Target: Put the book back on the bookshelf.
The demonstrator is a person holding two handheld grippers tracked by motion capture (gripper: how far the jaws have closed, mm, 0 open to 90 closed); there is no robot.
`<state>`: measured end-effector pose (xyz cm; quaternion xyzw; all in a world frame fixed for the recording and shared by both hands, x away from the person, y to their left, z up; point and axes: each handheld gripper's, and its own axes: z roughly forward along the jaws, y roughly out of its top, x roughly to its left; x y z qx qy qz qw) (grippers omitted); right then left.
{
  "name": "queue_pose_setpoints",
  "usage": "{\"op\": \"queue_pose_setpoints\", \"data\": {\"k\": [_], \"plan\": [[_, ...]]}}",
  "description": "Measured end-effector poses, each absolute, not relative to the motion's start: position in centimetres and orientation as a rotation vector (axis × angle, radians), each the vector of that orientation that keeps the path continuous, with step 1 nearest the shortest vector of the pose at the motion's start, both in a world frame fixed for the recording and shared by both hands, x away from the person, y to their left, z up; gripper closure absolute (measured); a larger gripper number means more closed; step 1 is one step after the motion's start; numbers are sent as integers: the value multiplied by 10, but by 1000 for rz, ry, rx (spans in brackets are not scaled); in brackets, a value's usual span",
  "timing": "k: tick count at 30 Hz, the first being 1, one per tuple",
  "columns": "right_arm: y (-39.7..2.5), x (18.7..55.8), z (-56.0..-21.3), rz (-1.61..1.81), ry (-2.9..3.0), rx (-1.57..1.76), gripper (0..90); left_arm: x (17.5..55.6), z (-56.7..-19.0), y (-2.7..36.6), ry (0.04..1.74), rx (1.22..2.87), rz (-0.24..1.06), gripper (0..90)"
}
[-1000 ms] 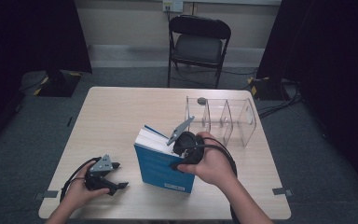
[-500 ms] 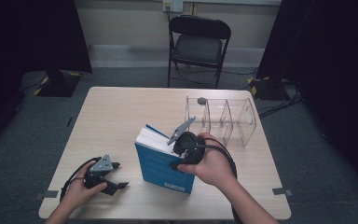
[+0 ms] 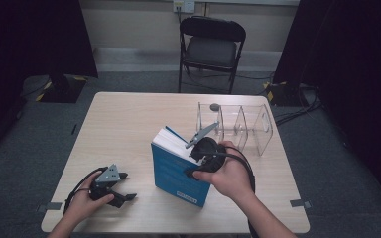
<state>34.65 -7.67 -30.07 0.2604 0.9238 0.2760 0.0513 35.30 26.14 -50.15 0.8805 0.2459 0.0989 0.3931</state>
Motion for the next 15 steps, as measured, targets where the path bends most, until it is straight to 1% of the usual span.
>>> {"op": "queue_pose_setpoints", "data": {"k": [15], "plan": [[-99, 351, -280, 865, 2742, 921, 616, 353, -501, 262, 619, 2249, 254, 145]]}}
